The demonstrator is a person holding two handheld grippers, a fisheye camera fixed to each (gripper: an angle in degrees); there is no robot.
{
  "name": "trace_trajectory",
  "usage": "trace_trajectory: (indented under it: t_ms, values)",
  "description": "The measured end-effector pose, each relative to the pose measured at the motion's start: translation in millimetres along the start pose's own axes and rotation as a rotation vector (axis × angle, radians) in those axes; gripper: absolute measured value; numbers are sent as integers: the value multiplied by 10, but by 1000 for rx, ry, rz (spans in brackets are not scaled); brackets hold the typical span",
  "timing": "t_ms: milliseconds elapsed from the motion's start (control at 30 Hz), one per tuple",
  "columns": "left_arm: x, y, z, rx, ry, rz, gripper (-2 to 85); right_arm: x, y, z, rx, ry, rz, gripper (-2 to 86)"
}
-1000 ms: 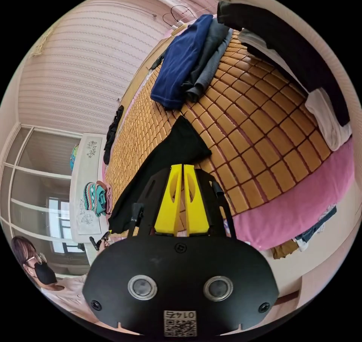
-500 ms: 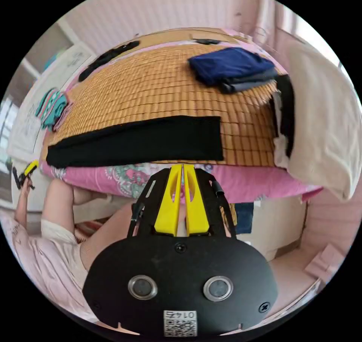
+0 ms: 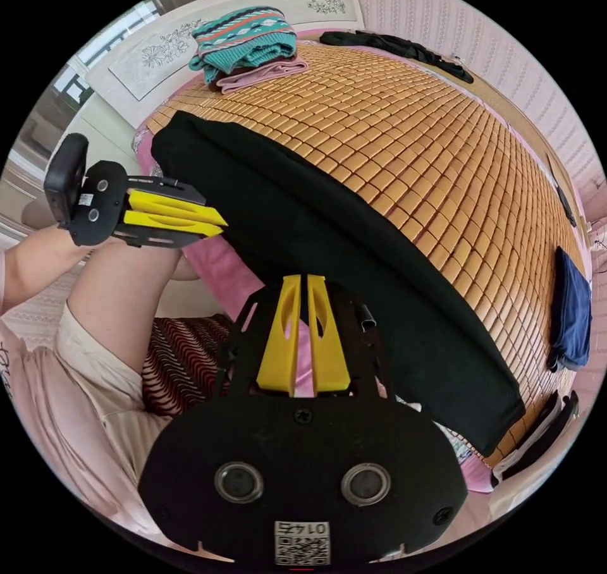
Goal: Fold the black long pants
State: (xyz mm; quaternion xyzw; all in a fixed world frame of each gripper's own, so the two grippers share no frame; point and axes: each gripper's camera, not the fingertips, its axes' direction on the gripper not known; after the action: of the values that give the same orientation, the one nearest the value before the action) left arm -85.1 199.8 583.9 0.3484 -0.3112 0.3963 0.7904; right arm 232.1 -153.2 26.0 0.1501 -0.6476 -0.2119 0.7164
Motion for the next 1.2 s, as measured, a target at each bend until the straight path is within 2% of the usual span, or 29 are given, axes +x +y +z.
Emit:
trace_trajectory:
  t_ms: [133,200,267,333,400,500,733,900,1033,1133,1200]
  values:
    - [109,37,-223,32,21,23,-5,-106,2,-350,-4,-78,-53,19]
    - [118,97,-173,-8,80,42,5,-141,-27,-347,-35,-96,-66,27]
    - [37,147,-55,-52,127,1,23,-138,-97,-203,-125,-98,-60,79]
    - [-66,201,-50,-61,160,-39,42,-116,-142,-225,-135,-131,-38,97]
    - [-209,276,-182,-26,111,-71,50,-81,-148,-359,-71,-134,-10,87]
    - [-489,344,-239,7,-31,-136,51,3,-171,-486,-11,1,55,55]
    - [-1020,298,380,-99,-182,-234,14,275,-434,-261,-99,161,211,-5]
    - [-1330,373,380,-59,-205,-368,-8,405,-464,-374,-87,265,284,-9]
    - [-1581,539,437,-49,-163,-464,-9,657,-316,-319,-116,210,331,-9]
    - [-1756,675,396,9,-74,-598,-10,745,-155,-392,-75,127,385,-8]
    - [-1787,801,228,101,-77,-674,-9,696,-41,-476,-28,158,404,-6]
